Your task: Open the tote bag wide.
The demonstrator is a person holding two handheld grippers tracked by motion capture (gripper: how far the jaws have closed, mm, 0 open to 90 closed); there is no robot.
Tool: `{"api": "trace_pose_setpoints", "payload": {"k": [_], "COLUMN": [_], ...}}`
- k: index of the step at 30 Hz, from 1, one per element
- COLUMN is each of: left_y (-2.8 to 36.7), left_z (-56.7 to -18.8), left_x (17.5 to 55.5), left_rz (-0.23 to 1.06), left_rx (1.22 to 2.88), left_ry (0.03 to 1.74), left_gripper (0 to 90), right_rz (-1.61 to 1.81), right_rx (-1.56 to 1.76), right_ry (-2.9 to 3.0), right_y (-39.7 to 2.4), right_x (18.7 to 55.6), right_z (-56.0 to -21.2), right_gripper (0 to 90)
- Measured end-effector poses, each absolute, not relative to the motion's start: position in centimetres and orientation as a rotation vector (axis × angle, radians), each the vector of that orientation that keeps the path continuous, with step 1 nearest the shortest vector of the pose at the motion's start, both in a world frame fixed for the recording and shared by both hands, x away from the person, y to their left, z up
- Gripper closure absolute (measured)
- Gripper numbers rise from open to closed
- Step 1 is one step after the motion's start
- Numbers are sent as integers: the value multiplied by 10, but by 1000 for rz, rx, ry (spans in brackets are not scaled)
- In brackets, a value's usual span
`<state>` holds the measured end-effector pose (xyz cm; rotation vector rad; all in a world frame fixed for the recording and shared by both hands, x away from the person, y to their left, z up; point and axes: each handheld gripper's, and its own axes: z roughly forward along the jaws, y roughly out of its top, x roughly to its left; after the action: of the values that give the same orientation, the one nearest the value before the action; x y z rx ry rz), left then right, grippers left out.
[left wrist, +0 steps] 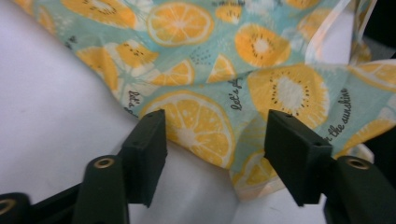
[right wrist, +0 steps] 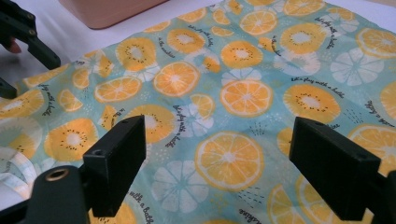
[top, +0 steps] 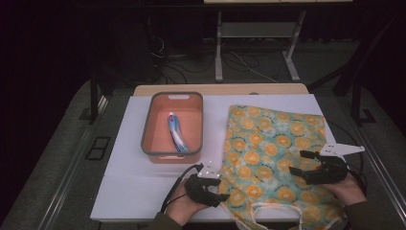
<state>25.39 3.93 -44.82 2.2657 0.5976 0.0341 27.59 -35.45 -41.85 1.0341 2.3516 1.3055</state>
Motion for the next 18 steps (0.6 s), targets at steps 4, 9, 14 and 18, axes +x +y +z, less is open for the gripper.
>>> {"api": "trace_pose_setpoints", "payload": {"k": [4, 9, 14, 18], "left_y": [39, 40, 52, 65], "left_z": [-447, -445, -437, -435], "left_x": [252, 258, 273, 283], "left_rz": [138, 126, 282, 305], "left_rx": [2307, 2324, 2275, 2214], "left_ry": [552, 520, 612, 698], "left_gripper": [616, 893, 896, 893], "right_rz": [1303, 1304, 1305, 1302], "right_rx": [1038, 1032, 1033, 1030], "right_ry": [2353, 2356, 2354, 2359], "right_y": [-355, -354, -354, -353], "right_x": [276, 276, 276, 276], "right_z": [-419, -419, -419, -419], "right_gripper": [184, 184, 184, 184]}}
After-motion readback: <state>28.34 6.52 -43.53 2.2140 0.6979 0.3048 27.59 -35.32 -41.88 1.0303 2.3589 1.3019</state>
